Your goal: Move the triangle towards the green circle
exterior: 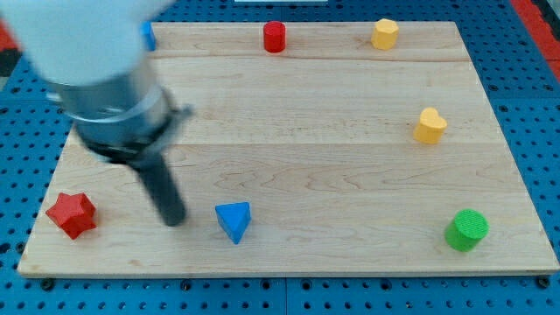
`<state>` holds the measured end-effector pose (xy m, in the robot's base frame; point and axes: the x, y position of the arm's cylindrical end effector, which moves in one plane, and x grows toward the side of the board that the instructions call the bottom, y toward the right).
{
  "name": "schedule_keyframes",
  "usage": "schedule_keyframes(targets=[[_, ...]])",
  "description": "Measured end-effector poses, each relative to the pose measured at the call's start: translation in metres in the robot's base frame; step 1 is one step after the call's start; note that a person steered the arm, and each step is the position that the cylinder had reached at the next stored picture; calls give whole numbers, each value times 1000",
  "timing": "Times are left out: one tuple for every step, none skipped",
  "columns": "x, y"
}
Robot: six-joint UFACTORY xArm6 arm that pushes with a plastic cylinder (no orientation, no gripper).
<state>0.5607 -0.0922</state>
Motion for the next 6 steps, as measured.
schedule_keyframes(targets=[[13, 33], [9, 106], [1, 177], [15, 157], [4, 107], [-39, 107]])
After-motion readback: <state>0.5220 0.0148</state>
